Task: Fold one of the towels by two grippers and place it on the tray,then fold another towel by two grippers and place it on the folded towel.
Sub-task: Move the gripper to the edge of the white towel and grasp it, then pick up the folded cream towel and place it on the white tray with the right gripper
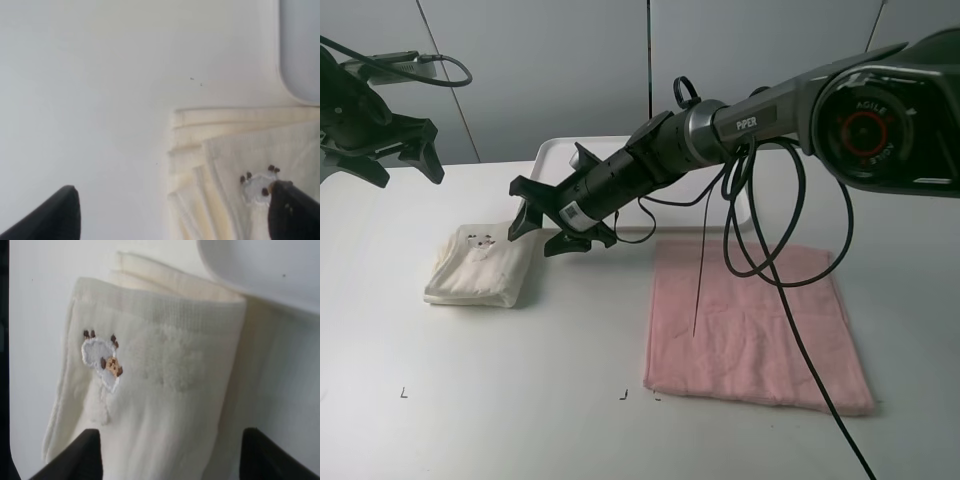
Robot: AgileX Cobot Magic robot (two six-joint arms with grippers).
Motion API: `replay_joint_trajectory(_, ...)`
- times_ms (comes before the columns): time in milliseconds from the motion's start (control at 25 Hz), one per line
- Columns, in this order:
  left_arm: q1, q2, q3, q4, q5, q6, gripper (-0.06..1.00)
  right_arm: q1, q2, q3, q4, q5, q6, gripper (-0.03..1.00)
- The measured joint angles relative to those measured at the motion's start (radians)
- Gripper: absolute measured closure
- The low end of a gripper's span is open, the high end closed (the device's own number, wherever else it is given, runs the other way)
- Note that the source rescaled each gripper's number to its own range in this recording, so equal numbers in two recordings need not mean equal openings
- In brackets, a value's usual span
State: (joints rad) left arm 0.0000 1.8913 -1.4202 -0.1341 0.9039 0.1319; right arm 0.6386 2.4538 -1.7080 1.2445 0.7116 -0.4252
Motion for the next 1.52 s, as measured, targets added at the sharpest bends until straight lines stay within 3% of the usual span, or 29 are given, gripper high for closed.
replay_joint_trajectory(160,0.0,0.0,0.0,0.0,0.0,0.001,-0.02,0.0,0.006,0.0,0.008,-0.008,0.0,0.25)
replay_joint_trajectory(640,0.0,0.0,0.0,0.0,0.0,0.002,-0.02,0.021,0.042,0.0,0.057,-0.031,-0.005,0.25)
replay_joint_trajectory(960,0.0,0.0,0.0,0.0,0.0,0.004,-0.02,0.074,0.047,0.0,0.071,-0.091,-0.019,0.33)
replay_joint_trajectory(1080,0.0,0.0,0.0,0.0,0.006,0.006,-0.02,0.078,0.055,0.0,0.078,-0.097,-0.021,0.43)
replay_joint_trajectory(1160,0.0,0.0,0.0,0.0,0.006,0.008,-0.02,0.078,0.061,0.0,0.075,-0.103,-0.021,0.58)
replay_joint_trajectory(1280,0.0,0.0,0.0,0.0,0.007,0.008,-0.02,0.078,0.063,0.0,0.08,-0.104,-0.048,0.89)
replay_joint_trajectory(1520,0.0,0.0,0.0,0.0,0.007,0.01,-0.02,0.078,0.063,0.0,0.13,-0.063,-0.135,0.92)
